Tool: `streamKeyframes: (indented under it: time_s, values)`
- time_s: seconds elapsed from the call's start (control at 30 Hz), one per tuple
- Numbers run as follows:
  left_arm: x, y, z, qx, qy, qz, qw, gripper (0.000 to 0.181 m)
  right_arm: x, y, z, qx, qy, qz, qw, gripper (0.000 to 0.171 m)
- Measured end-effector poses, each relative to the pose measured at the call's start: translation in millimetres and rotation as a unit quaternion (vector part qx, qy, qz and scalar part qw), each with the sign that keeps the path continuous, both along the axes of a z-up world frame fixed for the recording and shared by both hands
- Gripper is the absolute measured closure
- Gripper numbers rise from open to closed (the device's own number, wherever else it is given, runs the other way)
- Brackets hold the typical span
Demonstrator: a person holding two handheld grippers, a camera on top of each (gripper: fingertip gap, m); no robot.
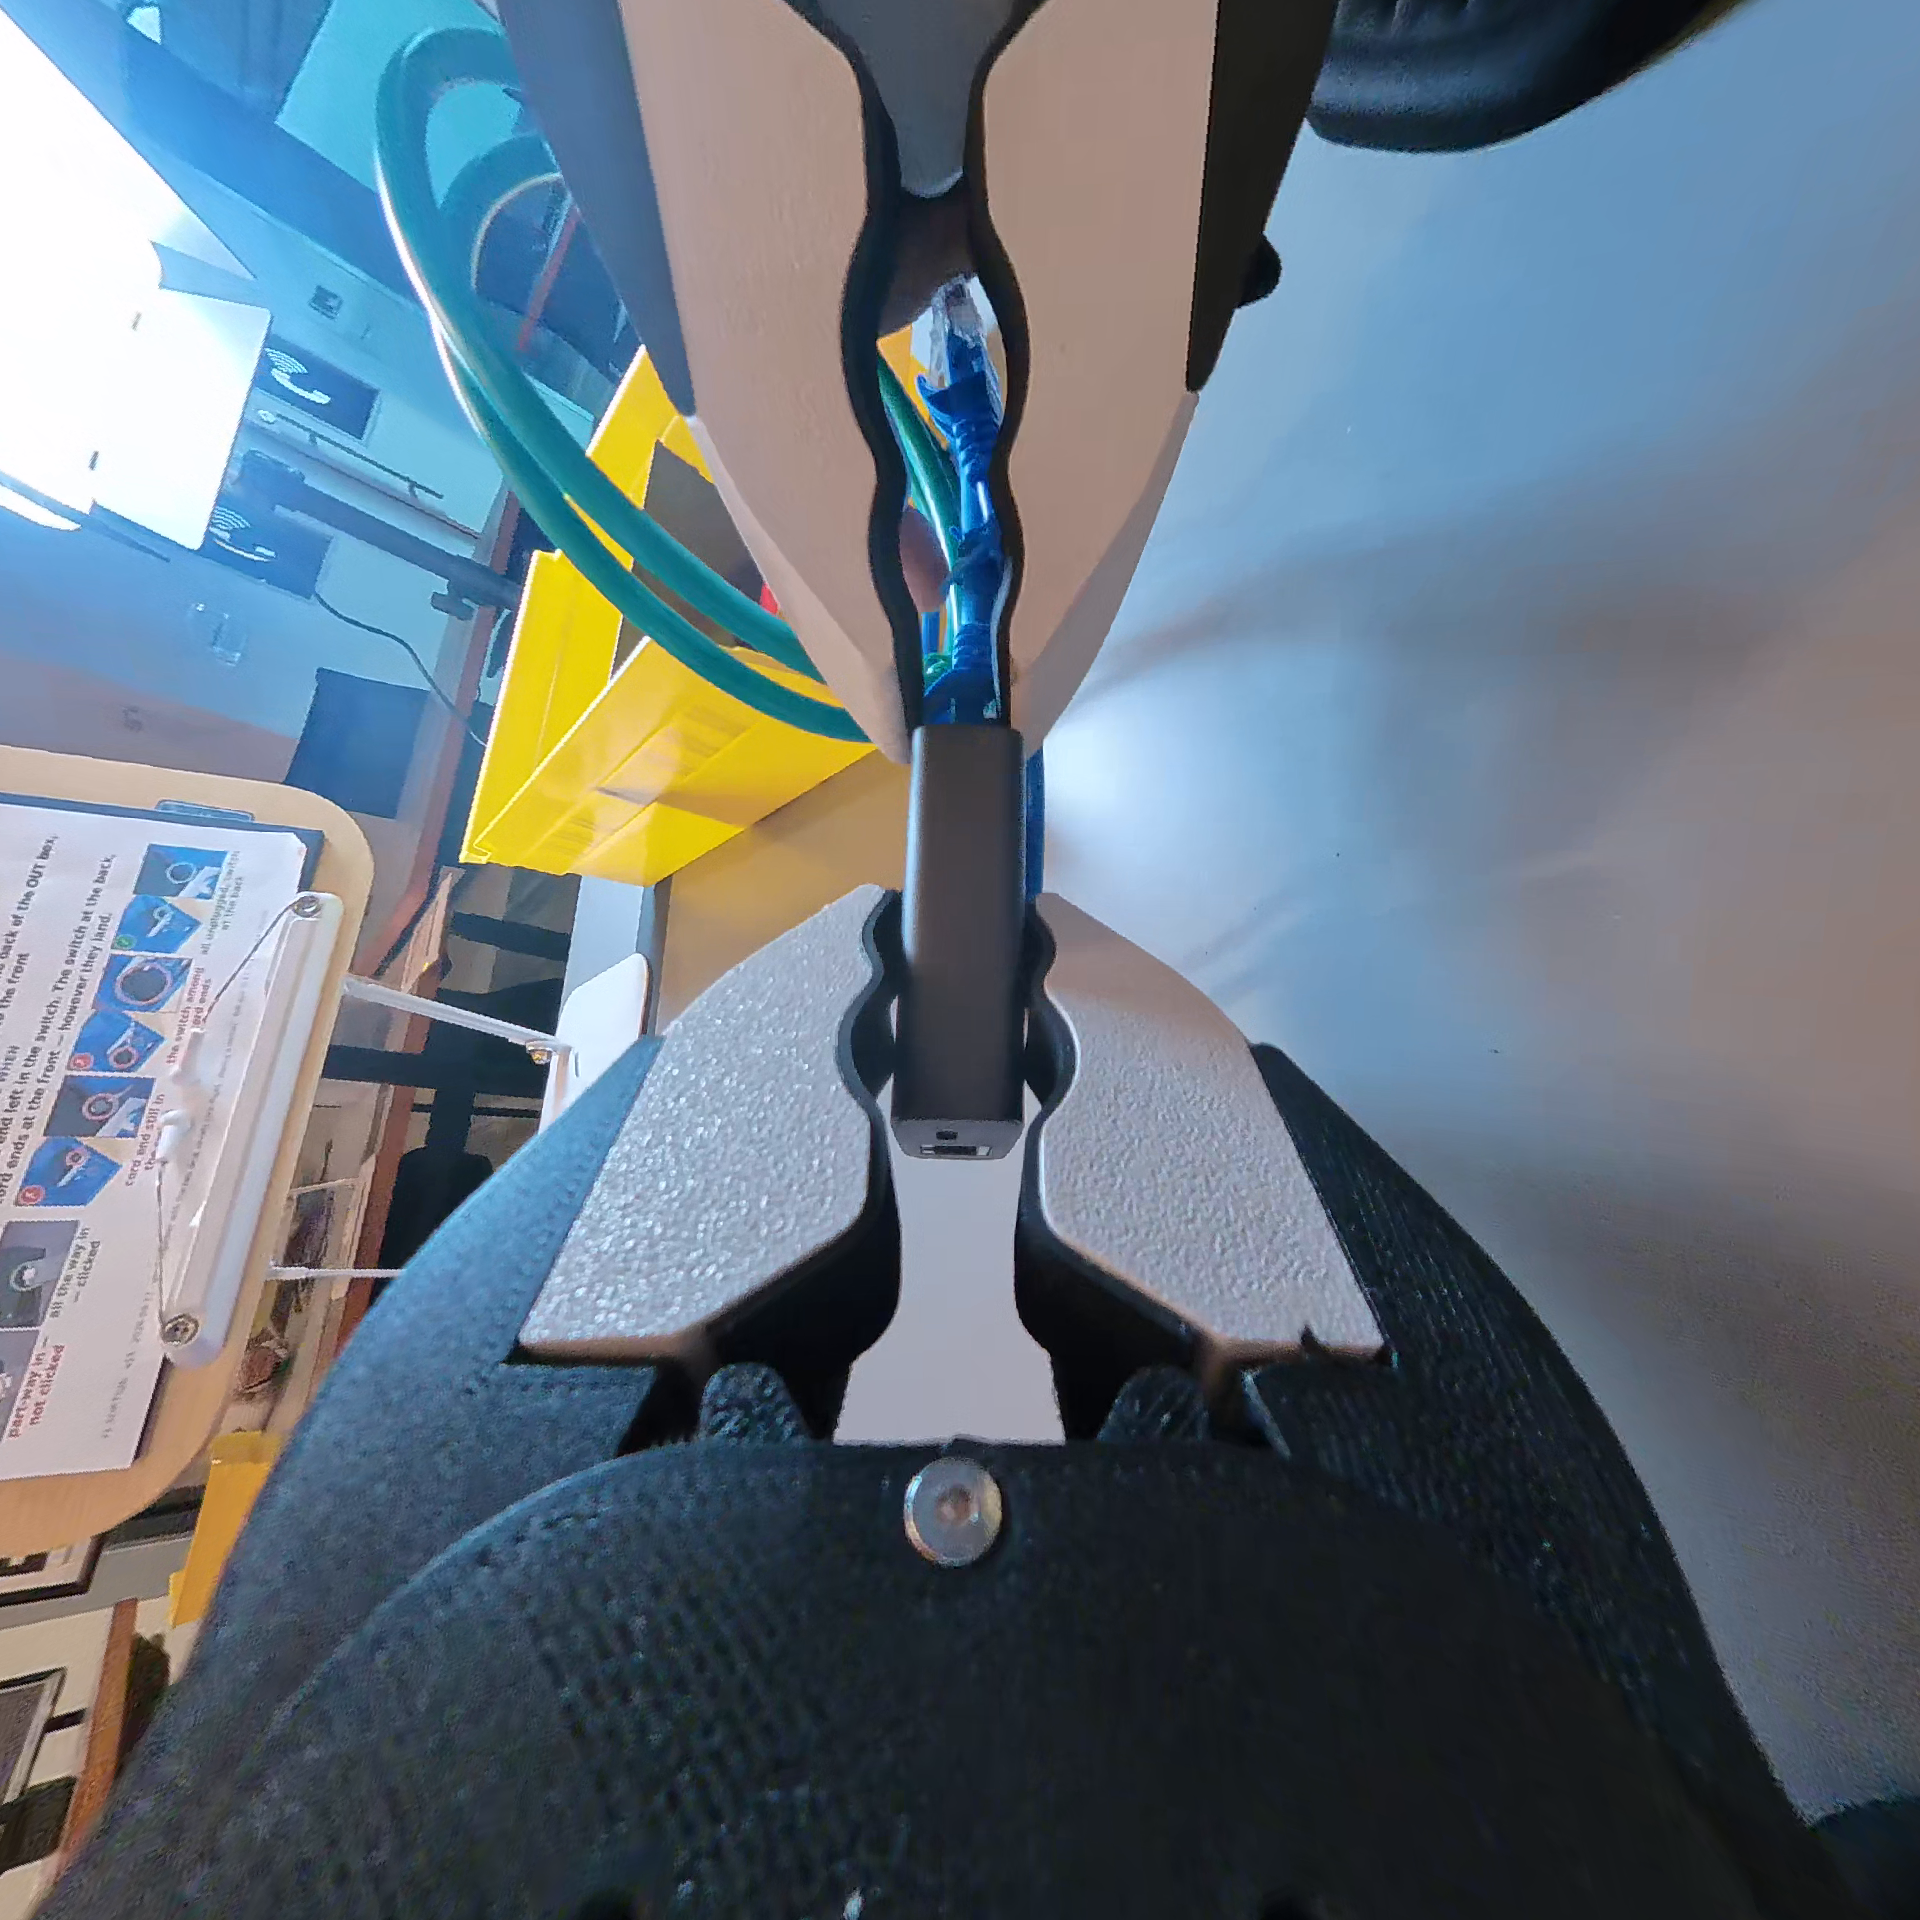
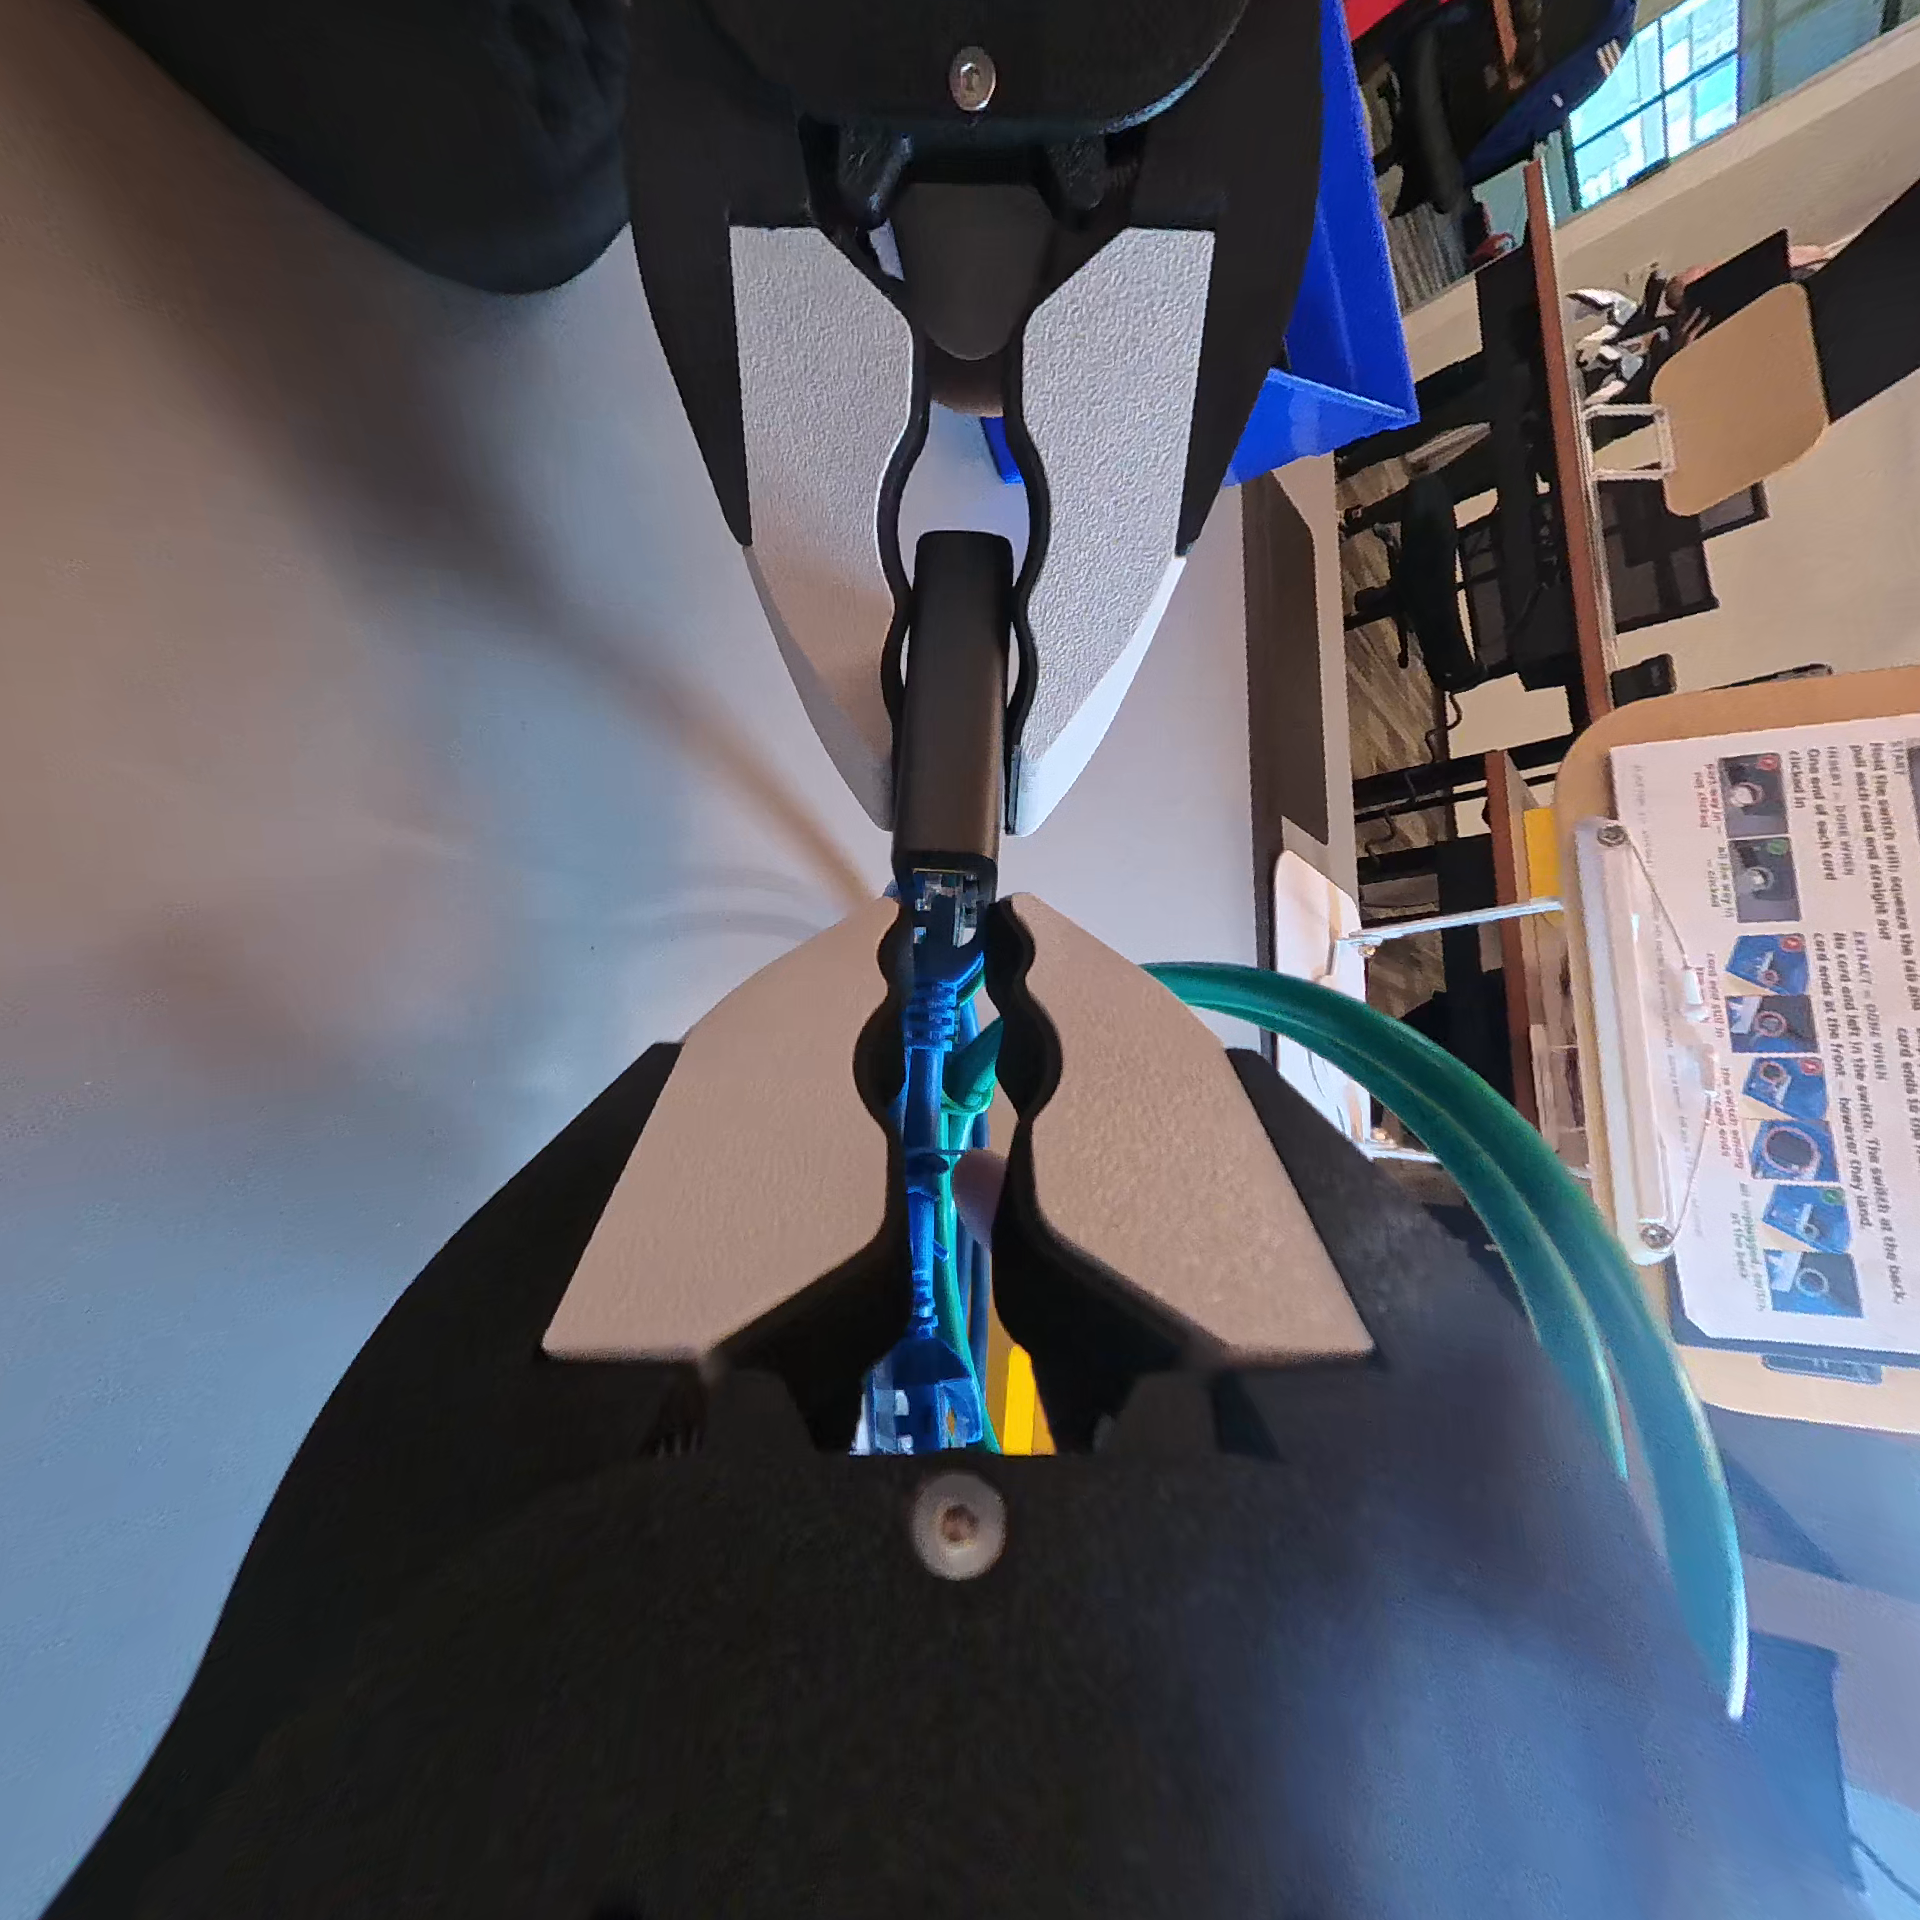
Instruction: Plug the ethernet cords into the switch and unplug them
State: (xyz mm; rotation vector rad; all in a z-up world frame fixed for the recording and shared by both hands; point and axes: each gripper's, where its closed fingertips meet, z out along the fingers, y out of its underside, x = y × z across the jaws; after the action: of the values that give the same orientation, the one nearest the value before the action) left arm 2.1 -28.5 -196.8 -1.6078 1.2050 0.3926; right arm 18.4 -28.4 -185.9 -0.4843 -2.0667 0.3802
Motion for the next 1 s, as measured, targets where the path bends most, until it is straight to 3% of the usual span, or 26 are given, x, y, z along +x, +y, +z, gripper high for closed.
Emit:
streamKeyframes:
  time_s: [0.03, 0.63, 0.7, 0.77, 1.0]
  values:
    - [0, 0, -1, -0.001, 0.005, -0.001, 1.000, 0.160, 0, 0, -1, 0.003, -0.002, 0.003, 1.000, 0.158]
    - [13, -5, -15, -0.047, 0.020, -0.039, 0.998, 0.159, 17, -5, -15, 0.137, -0.109, 0.109, 0.979, 0.159]
    - [-15, 1, -12, -0.031, 0.051, 0.021, 0.998, 0.160, 31, -4, -22, 0.121, -0.157, 0.121, 0.973, 0.159]
    - [-44, -5, -1, -0.029, -0.004, 0.052, 0.998, 0.160, 40, -6, -26, 0.098, -0.132, 0.119, 0.979, 0.159]
    - [-69, -4, 28, 0.022, -0.049, 0.112, 0.992, 0.160, 53, 33, 65, -0.048, -0.012, 0.014, 0.999, 0.158]
